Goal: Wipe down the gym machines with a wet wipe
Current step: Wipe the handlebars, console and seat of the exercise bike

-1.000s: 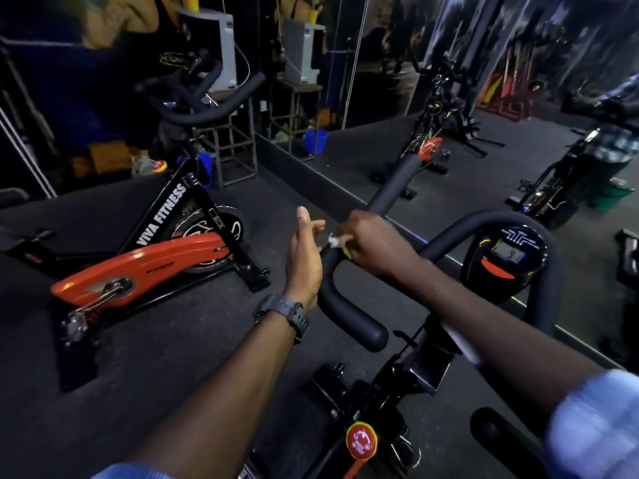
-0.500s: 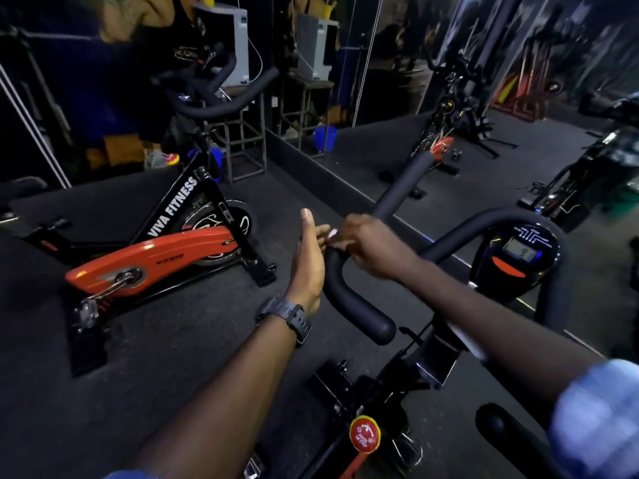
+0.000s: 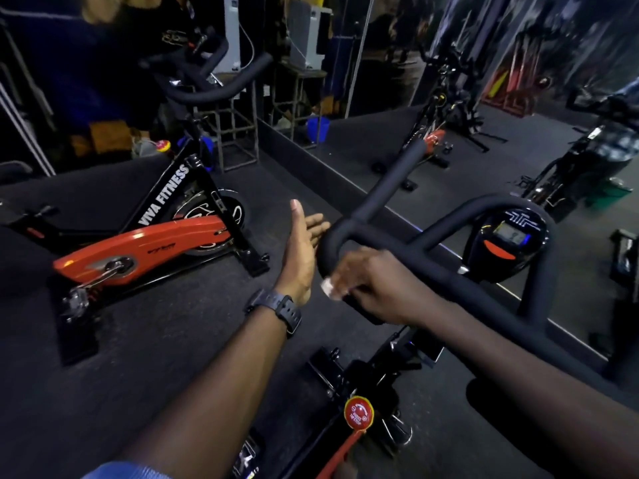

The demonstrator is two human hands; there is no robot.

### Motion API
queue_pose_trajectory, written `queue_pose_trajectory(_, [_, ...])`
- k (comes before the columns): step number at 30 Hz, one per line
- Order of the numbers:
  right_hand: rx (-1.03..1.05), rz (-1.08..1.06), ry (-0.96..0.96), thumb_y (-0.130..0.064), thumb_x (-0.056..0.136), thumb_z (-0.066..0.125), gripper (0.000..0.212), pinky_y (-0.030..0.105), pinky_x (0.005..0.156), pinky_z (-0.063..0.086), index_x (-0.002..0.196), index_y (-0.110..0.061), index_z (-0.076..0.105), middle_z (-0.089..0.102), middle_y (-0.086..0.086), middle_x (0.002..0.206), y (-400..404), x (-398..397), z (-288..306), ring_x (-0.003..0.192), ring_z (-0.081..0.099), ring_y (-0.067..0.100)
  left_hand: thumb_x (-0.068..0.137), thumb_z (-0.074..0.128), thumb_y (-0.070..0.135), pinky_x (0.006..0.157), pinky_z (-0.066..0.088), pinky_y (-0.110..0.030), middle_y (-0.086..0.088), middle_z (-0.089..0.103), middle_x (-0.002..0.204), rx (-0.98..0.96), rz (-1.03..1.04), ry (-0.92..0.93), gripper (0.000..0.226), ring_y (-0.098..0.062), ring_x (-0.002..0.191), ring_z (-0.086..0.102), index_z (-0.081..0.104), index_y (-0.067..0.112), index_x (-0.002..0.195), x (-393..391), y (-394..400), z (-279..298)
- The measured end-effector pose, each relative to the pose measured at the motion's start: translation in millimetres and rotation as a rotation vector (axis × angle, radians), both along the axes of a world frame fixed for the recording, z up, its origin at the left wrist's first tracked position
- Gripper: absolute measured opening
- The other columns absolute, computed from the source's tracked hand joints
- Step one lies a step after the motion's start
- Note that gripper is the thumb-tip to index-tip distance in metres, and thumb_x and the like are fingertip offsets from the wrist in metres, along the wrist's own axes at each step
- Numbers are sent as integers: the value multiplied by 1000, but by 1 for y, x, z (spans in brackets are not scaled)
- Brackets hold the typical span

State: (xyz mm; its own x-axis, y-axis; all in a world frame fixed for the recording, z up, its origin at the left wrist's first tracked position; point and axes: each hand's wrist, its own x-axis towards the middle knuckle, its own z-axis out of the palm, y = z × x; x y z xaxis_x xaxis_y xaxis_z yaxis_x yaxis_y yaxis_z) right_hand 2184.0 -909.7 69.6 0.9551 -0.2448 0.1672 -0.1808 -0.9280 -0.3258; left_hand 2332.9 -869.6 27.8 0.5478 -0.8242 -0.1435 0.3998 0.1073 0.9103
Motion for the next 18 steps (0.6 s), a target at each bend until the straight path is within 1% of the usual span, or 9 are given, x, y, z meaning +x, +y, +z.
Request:
queue_pose_trajectory(2, [61, -5, 38, 3, 71, 62, 32, 15, 79, 48, 77, -24, 78, 73, -13, 91, 9, -22, 12, 86, 65, 3, 99, 16, 69, 78, 45, -14, -6, 63, 132, -10, 4, -50, 70, -5, 111, 61, 61, 19, 120, -1, 3, -3])
queue_pose_trajectory(3, [52, -89, 24, 2, 72, 61, 33, 16, 79, 49, 78, -25, 79, 73, -13, 90, 1, -22, 11, 87, 65, 1, 98, 17, 69, 81, 44, -15, -5, 65, 129, -14, 13, -61, 70, -6, 112, 61, 62, 19, 119, -2, 3, -4])
queue_pose_trajectory(6, [-77, -424, -48, -9, 81, 59, 27, 26, 80, 50, 91, -26, 78, 75, -3, 94, -35, 15, 0, 92, 68, 17, 94, 21, 78, 90, 48, -24, -1, 69, 119, -3, 37, -94, 78, -13, 110, 65, 66, 17, 116, -11, -2, 0])
queue_pose_trajectory(8, [-30, -555, -46, -15, 84, 55, 26, 29, 78, 50, 97, -24, 76, 74, 2, 95, -43, 36, -5, 94, 67, 23, 82, 24, 88, 95, 50, -30, 0, 71, 116, 4, 41, -121, 88, -13, 110, 67, 68, 19, 114, -16, -3, 3])
queue_pose_trajectory(10, [31, -471, -22, -19, 82, 51, 27, 28, 77, 49, 94, -23, 75, 73, 1, 94, -27, 32, -7, 92, 66, 21, 81, 23, 87, 95, 50, -28, 1, 72, 116, 7, 41, -116, 89, -12, 110, 67, 68, 18, 115, -16, -3, 3])
queue_pose_trajectory(12, [-49, -317, 10, -22, 78, 46, 30, 34, 80, 53, 93, -20, 72, 69, 0, 97, 3, 2, -7, 95, 66, 22, 92, 20, 80, 91, 49, -24, -2, 69, 121, -6, 30, -100, 84, -12, 114, 64, 66, 15, 119, -13, 0, -1])
queue_pose_trajectory(14, [-88, -254, -26, -19, 77, 49, 34, 29, 85, 52, 101, -21, 74, 68, -3, 106, 24, -39, -5, 102, 65, 16, 94, 18, 77, 96, 46, -24, -1, 67, 126, -31, 9, -113, 82, -10, 118, 62, 65, 14, 121, -9, 4, -4])
queue_pose_trajectory(16, [-48, -261, -138, -22, 81, 49, 36, 20, 88, 48, 105, -21, 76, 68, -5, 111, 33, -70, -4, 104, 63, 8, 91, 17, 79, 103, 43, -26, 2, 68, 124, -51, -9, -151, 82, -7, 118, 61, 67, 19, 116, -9, 7, -4])
queue_pose_trajectory(18, [-34, -324, -205, -27, 84, 48, 36, 21, 89, 49, 104, -20, 77, 69, -5, 109, 34, -69, -12, 103, 63, 9, 96, 15, 74, 103, 42, -24, 2, 69, 122, -60, -22, -166, 76, -7, 117, 61, 69, 22, 110, -12, 7, -3])
